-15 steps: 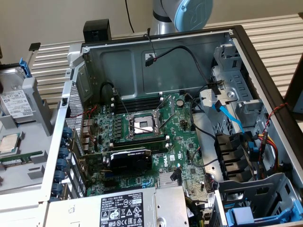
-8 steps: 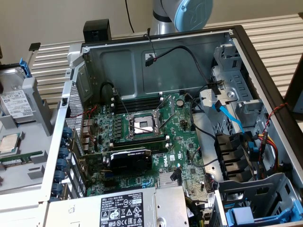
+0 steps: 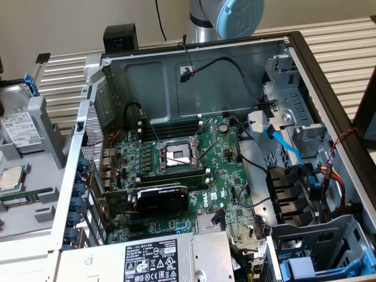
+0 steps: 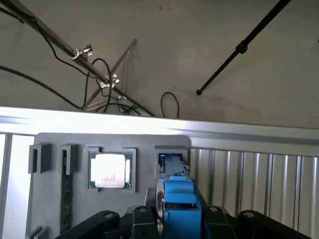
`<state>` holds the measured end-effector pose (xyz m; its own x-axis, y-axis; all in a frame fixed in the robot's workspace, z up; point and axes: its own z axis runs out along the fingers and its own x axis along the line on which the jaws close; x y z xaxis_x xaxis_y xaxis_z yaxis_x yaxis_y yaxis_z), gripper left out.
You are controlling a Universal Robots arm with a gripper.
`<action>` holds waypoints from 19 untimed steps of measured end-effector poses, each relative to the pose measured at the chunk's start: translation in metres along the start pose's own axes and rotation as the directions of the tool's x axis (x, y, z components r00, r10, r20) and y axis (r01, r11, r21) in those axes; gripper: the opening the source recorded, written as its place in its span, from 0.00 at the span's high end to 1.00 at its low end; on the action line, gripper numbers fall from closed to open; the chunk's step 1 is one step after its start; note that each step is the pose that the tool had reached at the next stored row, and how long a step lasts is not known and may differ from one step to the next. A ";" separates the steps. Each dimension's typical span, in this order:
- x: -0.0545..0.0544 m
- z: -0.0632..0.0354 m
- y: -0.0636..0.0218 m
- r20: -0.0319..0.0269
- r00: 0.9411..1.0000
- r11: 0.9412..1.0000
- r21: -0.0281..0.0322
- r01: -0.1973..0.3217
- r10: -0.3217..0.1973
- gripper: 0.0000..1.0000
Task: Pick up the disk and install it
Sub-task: 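Pick up the disk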
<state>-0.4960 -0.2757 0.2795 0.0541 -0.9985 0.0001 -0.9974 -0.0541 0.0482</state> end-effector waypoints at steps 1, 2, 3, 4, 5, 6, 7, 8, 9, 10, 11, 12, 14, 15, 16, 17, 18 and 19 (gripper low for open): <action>0.000 0.0000 0.0000 0.000 1.000 1.000 0.000 -0.004 0.004 0.62; 0.000 0.0000 0.0001 0.000 1.000 1.000 0.000 -0.008 0.008 0.62; 0.000 0.0000 0.0001 0.001 1.000 1.000 0.000 -0.011 0.011 0.62; 0.000 0.0000 0.0001 0.001 1.000 1.000 0.000 -0.014 0.014 0.63; 0.000 0.0000 0.0001 0.001 1.000 1.000 0.000 -0.015 0.015 0.63; 0.000 0.0000 0.0002 0.001 1.000 1.000 0.000 -0.016 0.016 0.63; 0.000 0.0000 0.0001 0.001 1.000 1.000 0.000 -0.016 0.016 0.63; 0.000 0.0000 0.0001 0.001 1.000 1.000 0.000 -0.016 0.016 0.63; 0.000 0.0000 0.0001 0.001 1.000 1.000 0.000 -0.016 0.016 0.63; 0.000 0.0000 0.0002 0.001 1.000 1.000 0.000 -0.016 0.016 0.63; 0.000 0.0000 0.0002 0.001 1.000 1.000 0.000 -0.016 0.016 0.63; 0.000 -0.0004 0.0003 0.001 1.000 1.000 0.000 -0.016 0.016 0.63; 0.000 -0.0009 0.0003 0.001 1.000 1.000 0.000 -0.016 0.016 0.63; 0.000 -0.0011 0.0003 0.001 1.000 1.000 0.000 -0.016 0.016 0.63; 0.000 -0.0014 0.0004 0.001 1.000 1.000 0.000 -0.016 0.016 0.63; 0.000 -0.0018 0.0005 0.001 1.000 1.000 0.000 -0.016 0.016 0.63; 0.000 -0.0023 0.0006 0.001 1.000 1.000 0.000 -0.016 0.016 0.63; 0.000 -0.0029 0.0006 0.001 1.000 1.000 0.000 -0.016 0.016 0.63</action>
<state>-0.4965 -0.2757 0.2824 0.0381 -0.9993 0.0001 -0.9981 -0.0381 0.0485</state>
